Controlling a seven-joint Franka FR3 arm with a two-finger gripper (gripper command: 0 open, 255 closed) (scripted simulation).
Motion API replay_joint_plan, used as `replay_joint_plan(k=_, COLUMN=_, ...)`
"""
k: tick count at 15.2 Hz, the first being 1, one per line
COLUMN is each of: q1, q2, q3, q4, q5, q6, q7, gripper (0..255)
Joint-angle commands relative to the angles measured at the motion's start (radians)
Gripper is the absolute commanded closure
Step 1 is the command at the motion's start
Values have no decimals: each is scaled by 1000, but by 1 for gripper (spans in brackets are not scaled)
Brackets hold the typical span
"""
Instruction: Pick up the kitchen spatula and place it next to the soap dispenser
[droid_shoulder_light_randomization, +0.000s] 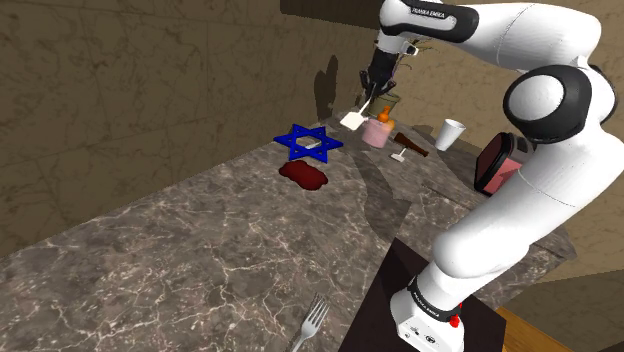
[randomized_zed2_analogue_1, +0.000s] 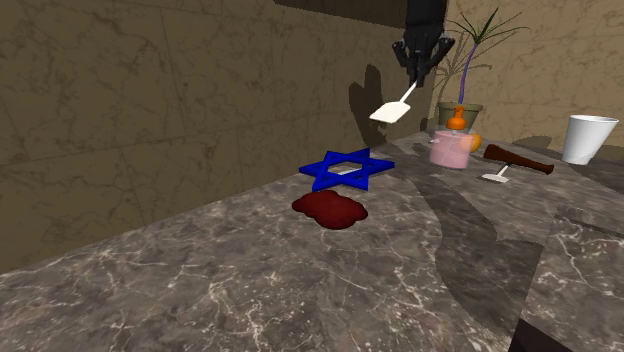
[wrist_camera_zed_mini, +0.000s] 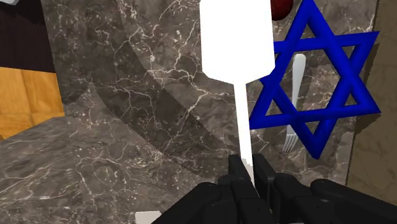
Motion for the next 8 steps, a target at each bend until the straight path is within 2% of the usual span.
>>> replay_joint_plan(k=1, q1=-22, q2=-6, q3=-24, q4=-10, q5=1, q6=7, q7=-48, gripper=255)
replay_joint_plan(k=8, q1=-102, q2=-7, q3=-113, q4=-13, q5=4, q6=18, q7=-216, gripper=255)
